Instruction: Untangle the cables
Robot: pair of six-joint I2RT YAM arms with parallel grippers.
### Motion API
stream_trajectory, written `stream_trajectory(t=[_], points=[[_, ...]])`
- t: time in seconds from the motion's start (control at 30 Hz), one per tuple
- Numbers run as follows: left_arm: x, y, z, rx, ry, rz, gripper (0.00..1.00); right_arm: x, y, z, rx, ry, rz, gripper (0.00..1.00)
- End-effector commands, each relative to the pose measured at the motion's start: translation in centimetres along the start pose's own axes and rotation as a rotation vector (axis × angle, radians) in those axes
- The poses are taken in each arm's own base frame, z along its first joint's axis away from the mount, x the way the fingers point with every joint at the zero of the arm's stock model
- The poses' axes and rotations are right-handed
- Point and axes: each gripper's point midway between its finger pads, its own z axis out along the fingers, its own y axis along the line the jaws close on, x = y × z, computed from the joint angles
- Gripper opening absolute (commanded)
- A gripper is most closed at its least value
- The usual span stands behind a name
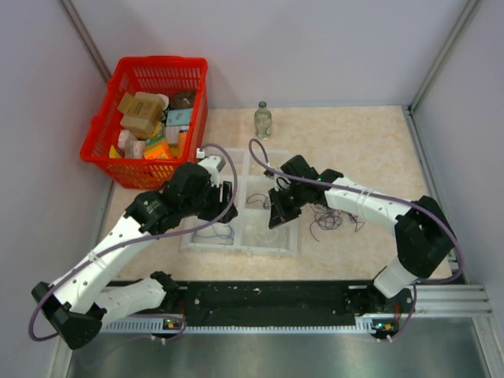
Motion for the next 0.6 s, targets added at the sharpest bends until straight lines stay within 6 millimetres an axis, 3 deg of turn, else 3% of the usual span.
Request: stream_trajectory(t=[0.0, 0.33, 0.47, 0.57], points=[[-0.9, 0.1, -1.0, 0.003, -0.080, -0.027, 0.63, -0.6, -0.8, 1.9, 0.015, 0.005, -0.010, 0.00], [-0.7, 0.1, -1.5, 0.012, -0.095, -0.040, 0.63, -1.9, -2.8, 5.7, 0.217, 0.007, -0.074, 0.06], [-0.7, 0.0, -1.8, 0.015, -0.098, -0.037, 0.63, -2.7, -2.1, 4.6, 0.220, -0.018, -0.080, 0.26], [-0.9, 0.0, -1.8, 0.018, -0.105, -0.029, 0.63, -2.9, -0.9, 2.7, 0.196, -0.058, -0.084, 0.32]])
